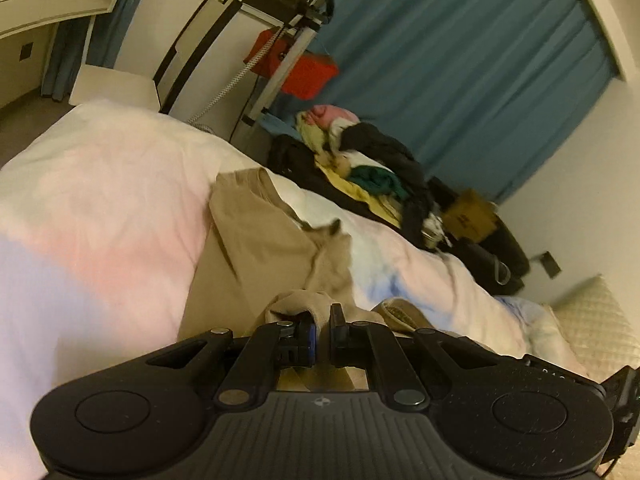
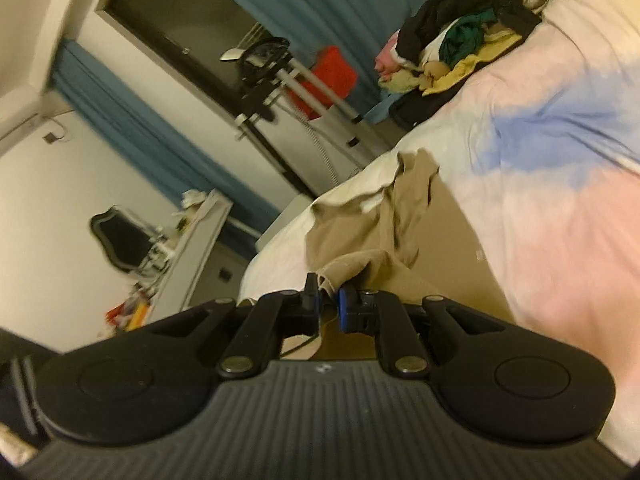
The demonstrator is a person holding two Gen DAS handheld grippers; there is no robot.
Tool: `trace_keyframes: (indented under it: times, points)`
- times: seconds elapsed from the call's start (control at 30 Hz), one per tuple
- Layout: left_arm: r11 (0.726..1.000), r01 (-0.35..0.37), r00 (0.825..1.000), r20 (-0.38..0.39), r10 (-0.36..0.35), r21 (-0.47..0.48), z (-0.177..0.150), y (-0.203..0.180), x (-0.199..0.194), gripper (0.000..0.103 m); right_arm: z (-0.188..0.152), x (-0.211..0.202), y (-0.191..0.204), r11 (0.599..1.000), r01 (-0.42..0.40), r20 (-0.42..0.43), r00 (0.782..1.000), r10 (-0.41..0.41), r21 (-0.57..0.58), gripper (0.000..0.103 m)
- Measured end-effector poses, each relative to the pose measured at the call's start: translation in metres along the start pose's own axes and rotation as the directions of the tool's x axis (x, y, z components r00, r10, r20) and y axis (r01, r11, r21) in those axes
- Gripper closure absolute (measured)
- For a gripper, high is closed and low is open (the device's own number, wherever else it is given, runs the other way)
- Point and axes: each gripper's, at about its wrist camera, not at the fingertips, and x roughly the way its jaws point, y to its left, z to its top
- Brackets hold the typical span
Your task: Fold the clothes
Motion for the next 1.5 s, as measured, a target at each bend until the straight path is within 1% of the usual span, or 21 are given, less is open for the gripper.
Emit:
trace_keyframes:
  times: [0.1, 0.27, 0.43, 0.5, 0.6, 0.73, 0.8, 0.83, 0.87, 0.9, 0.93, 0.97, 1.03, 1.07, 1.2, 1.27, 1.3, 1.37, 1.4, 1.47, 1.5]
  points:
    - [0.995, -0.069, 0.996, 0.054, 0.065, 0.072, 0.001, 0.003, 0.040, 0.096, 0.005, 0.041, -0.011, 0.999, 0.018, 0.015, 1.000, -0.017, -0.043, 0.091]
    - [0.983, -0.119, 0.993, 0.042, 0.114, 0.142, -0.007, 0.020, 0.105, 0.096, -0.005, 0.095, -0.036, 0.981, 0.061, 0.031, 0.998, -0.056, -0.183, 0.091]
    - [0.967, -0.159, 0.987, 0.003, 0.162, 0.197, -0.019, 0.043, 0.167, 0.096, -0.014, 0.141, -0.061, 0.961, 0.125, -0.009, 0.991, -0.132, -0.245, 0.090]
    - [0.967, -0.166, 0.985, -0.017, 0.172, 0.193, -0.021, 0.052, 0.193, 0.096, -0.018, 0.157, -0.068, 0.953, 0.148, -0.022, 0.987, -0.160, -0.264, 0.090]
    - [0.974, -0.152, 0.986, -0.041, 0.161, 0.168, -0.023, 0.065, 0.206, 0.095, -0.024, 0.181, -0.078, 0.939, 0.182, -0.041, 0.978, -0.203, -0.293, 0.090]
    - [0.976, -0.140, 0.989, -0.033, 0.148, 0.167, -0.023, 0.066, 0.202, 0.093, -0.027, 0.184, -0.076, 0.928, 0.192, -0.036, 0.976, -0.214, -0.319, 0.089]
    - [0.978, -0.129, 0.991, -0.024, 0.135, 0.162, -0.022, 0.065, 0.195, 0.088, -0.026, 0.179, -0.074, 0.933, 0.186, -0.033, 0.978, -0.206, -0.308, 0.088]
    - [0.980, -0.123, 0.992, -0.021, 0.128, 0.157, -0.022, 0.064, 0.190, 0.074, -0.026, 0.176, -0.073, 0.936, 0.183, -0.032, 0.979, -0.202, -0.302, 0.087]
    - [0.980, -0.123, 0.992, -0.019, 0.128, 0.155, -0.023, 0.062, 0.185, 0.066, -0.026, 0.174, -0.072, 0.938, 0.179, -0.031, 0.980, -0.197, -0.295, 0.082]
    - [0.979, -0.129, 0.991, -0.015, 0.133, 0.158, -0.025, 0.059, 0.178, 0.052, -0.025, 0.171, -0.071, 0.941, 0.173, -0.037, 0.981, -0.192, -0.290, 0.078]
    - [0.973, -0.148, 0.989, -0.001, 0.150, 0.175, -0.029, 0.055, 0.170, 0.041, -0.024, 0.167, -0.068, 0.943, 0.164, -0.044, 0.982, -0.184, -0.290, 0.063]
    - [0.965, -0.170, 0.985, 0.016, 0.171, 0.197, -0.033, 0.050, 0.163, 0.037, -0.025, 0.161, -0.065, 0.942, 0.157, -0.038, 0.984, -0.176, -0.297, 0.042]
    - [0.946, -0.210, 0.978, 0.048, 0.204, 0.249, -0.042, 0.040, 0.147, 0.026, -0.027, 0.146, -0.057, 0.938, 0.147, -0.015, 0.987, -0.160, -0.314, 0.020]
    - [0.940, -0.217, 0.976, 0.058, 0.209, 0.264, -0.046, 0.036, 0.138, 0.023, -0.030, 0.138, -0.052, 0.933, 0.150, 0.005, 0.988, -0.157, -0.327, 0.017]
    - [0.936, -0.207, 0.978, 0.075, 0.193, 0.284, -0.059, 0.024, 0.109, 0.021, -0.042, 0.108, -0.036, 0.906, 0.175, 0.045, 0.984, -0.171, -0.385, 0.017]
    - [0.923, -0.211, 0.977, 0.092, 0.192, 0.320, -0.065, 0.014, 0.102, 0.020, -0.051, 0.094, -0.031, 0.896, 0.146, 0.071, 0.989, -0.128, -0.418, 0.018]
    - [0.914, -0.223, 0.975, 0.102, 0.199, 0.340, -0.068, 0.009, 0.102, 0.020, -0.054, 0.091, -0.028, 0.886, 0.152, 0.081, 0.988, -0.130, -0.438, 0.019]
    - [0.897, -0.238, 0.971, 0.117, 0.209, 0.372, -0.074, 0.002, 0.102, 0.020, -0.057, 0.093, -0.024, 0.864, 0.179, 0.075, 0.984, -0.163, -0.471, 0.039]
    - [0.895, -0.242, 0.970, 0.113, 0.215, 0.374, -0.075, 0.002, 0.105, 0.020, -0.058, 0.095, -0.024, 0.858, 0.184, 0.064, 0.982, -0.175, -0.479, 0.043]
    - [0.892, -0.252, 0.968, 0.100, 0.231, 0.374, -0.078, 0.004, 0.113, 0.020, -0.058, 0.103, -0.030, 0.855, 0.207, 0.046, 0.976, -0.211, -0.475, 0.058]
    - [0.890, -0.258, 0.966, 0.089, 0.242, 0.375, -0.079, 0.007, 0.119, 0.020, -0.059, 0.107, -0.033, 0.854, 0.220, 0.037, 0.973, -0.230, -0.471, 0.060]
